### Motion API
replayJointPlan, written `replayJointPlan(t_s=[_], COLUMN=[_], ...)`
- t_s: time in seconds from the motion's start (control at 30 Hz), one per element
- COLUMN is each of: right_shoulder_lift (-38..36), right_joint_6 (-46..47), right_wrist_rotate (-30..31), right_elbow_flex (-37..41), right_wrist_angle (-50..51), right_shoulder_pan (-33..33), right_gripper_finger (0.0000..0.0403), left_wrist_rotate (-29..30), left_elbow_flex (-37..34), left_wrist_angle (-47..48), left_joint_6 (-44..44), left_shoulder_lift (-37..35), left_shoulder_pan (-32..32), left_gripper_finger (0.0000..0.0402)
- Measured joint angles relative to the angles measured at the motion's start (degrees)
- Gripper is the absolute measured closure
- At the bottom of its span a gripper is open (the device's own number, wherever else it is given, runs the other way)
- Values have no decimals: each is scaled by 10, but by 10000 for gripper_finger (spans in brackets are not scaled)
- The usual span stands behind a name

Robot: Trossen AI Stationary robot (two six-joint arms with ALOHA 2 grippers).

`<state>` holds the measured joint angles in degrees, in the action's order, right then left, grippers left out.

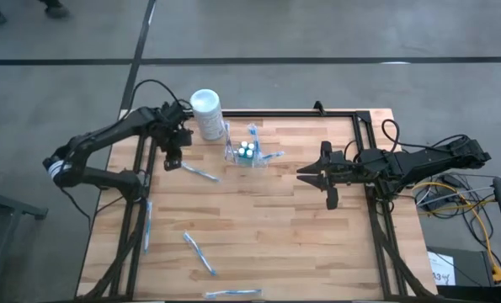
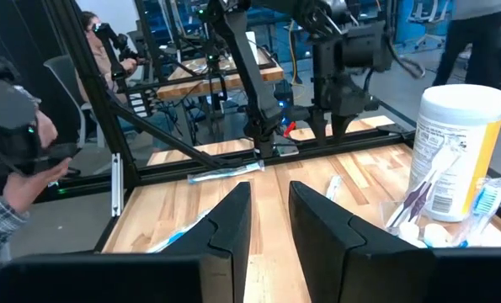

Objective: Pick & Place toothbrushing station
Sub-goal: Put the blue toothbrush into the right of the transparent organizer

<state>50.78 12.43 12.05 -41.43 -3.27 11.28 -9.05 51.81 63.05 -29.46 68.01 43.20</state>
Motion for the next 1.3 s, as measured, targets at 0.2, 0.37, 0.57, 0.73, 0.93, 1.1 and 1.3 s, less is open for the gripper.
replayJointPlan(t_s=[0.2,0.37,0.57,0.73,0.93,1.1,1.3], right_shoulder_lift=[0,0,0,1,1,1,1], right_joint_6=[0,0,0,0,0,0,0], right_wrist_rotate=[0,0,0,0,0,0,0], right_elbow_flex=[0,0,0,0,0,0,0], right_wrist_angle=[0,0,0,0,0,0,0], right_shoulder_pan=[0,0,0,0,0,0,0], right_gripper_finger=[328,335,329,323,324,332,333], left_wrist_rotate=[-12,-24,2,5,30,30,30], left_elbow_flex=[-62,-73,-74,-93,-118,-117,-118], left_wrist_angle=[-32,-62,-66,-78,-121,-145,-179], left_joint_6=[-33,-65,-142,-175,-169,-158,-156], left_shoulder_lift=[0,0,9,20,46,70,98], left_shoulder_pan=[24,25,26,26,25,25,25], left_gripper_finger=[255,217,178,176,177,177,177])
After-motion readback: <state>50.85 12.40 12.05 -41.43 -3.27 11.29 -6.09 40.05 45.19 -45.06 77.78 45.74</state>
